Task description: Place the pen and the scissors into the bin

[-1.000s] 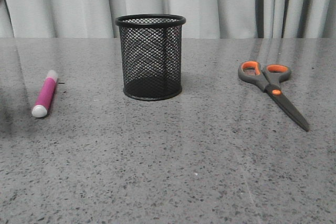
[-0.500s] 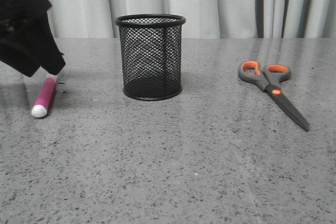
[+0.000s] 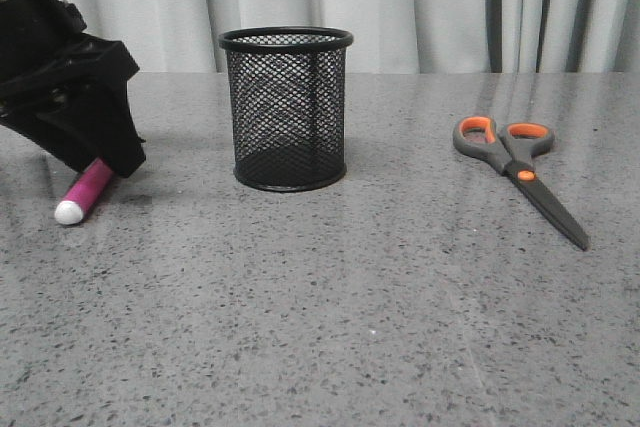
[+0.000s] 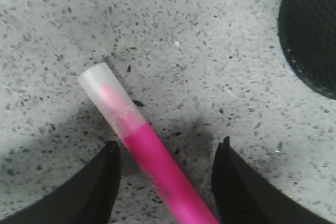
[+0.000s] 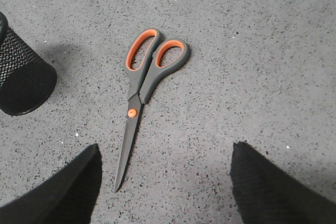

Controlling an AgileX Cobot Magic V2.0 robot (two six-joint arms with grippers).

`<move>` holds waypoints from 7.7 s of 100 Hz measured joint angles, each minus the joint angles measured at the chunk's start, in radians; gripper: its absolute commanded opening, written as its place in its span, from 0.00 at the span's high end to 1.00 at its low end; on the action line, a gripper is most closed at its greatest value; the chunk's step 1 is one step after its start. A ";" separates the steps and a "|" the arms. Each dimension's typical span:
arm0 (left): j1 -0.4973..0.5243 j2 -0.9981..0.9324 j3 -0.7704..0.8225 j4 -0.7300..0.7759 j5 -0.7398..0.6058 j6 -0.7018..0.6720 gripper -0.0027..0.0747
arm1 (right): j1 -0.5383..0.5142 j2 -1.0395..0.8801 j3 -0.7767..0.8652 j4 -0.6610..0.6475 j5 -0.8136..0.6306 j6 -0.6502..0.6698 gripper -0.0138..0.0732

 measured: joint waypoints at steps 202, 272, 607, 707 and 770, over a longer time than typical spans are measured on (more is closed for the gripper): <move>-0.364 -0.020 -0.073 -0.064 -0.607 0.004 0.38 | 0.000 0.000 0.000 0.000 -0.017 -0.002 0.30; 0.030 -0.333 -0.073 -0.070 -0.274 0.004 0.50 | 0.086 0.383 -0.194 0.184 0.133 -0.233 0.30; 0.062 -0.369 -0.073 -0.069 -0.305 0.005 0.50 | 0.676 0.751 -0.130 -0.494 -1.448 0.362 0.93; 0.062 -0.369 -0.073 -0.069 -0.305 0.005 0.50 | 0.676 0.847 -0.051 -0.504 -1.513 0.361 0.68; 0.062 -0.369 -0.073 -0.069 -0.302 0.005 0.50 | 0.676 0.847 -0.051 -0.523 -1.564 0.361 0.57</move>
